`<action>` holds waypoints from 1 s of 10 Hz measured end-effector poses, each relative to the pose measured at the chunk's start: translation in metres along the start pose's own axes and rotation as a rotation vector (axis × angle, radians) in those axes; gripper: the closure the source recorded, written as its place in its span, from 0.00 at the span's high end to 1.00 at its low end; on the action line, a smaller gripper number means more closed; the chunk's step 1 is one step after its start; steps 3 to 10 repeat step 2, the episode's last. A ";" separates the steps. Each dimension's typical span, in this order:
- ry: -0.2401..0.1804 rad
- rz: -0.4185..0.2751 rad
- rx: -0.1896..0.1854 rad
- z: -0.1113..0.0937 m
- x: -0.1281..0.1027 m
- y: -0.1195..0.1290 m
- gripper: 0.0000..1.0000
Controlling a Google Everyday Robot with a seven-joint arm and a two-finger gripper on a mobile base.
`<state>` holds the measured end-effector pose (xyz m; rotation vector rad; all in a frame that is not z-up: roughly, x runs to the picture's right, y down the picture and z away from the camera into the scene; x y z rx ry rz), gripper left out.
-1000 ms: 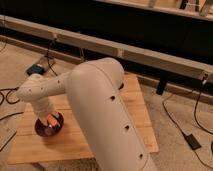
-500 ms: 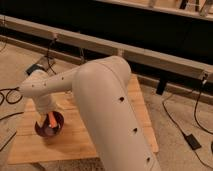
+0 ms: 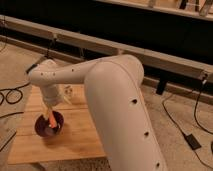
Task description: Place the pepper in the ceramic bowl
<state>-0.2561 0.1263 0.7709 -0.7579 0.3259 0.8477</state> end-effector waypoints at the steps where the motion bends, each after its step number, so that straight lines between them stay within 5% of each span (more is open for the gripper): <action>1: -0.002 -0.002 -0.003 0.000 -0.001 0.002 0.80; 10: -0.003 -0.001 -0.002 0.000 -0.001 0.001 0.80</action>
